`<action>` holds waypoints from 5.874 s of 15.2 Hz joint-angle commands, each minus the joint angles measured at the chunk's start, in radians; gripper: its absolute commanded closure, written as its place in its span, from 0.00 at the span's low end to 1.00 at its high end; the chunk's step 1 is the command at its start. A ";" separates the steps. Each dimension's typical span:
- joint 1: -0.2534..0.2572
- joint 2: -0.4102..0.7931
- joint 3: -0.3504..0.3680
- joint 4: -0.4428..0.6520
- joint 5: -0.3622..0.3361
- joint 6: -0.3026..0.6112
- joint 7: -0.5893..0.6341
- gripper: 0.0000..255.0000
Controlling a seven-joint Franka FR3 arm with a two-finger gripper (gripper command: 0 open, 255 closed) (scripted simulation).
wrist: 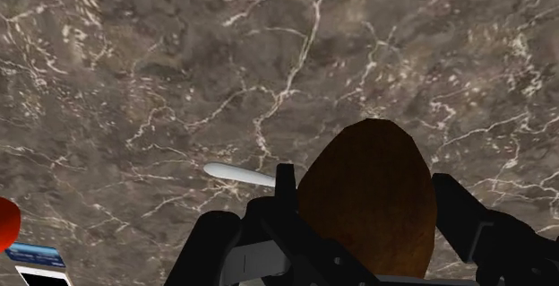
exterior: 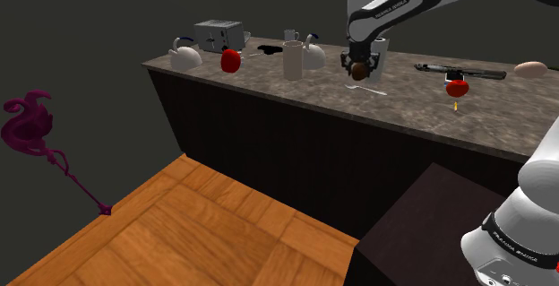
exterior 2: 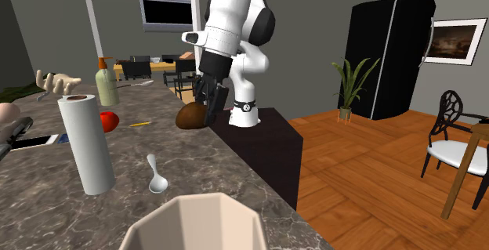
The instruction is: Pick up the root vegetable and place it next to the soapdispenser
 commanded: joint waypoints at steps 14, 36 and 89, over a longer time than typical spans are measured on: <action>0.002 -0.049 0.007 0.135 0.034 -0.177 -0.058 1.00; 0.013 -0.029 0.013 0.455 0.054 -0.469 -0.132 1.00; -0.386 -0.368 -0.693 0.006 0.222 -0.151 -1.227 1.00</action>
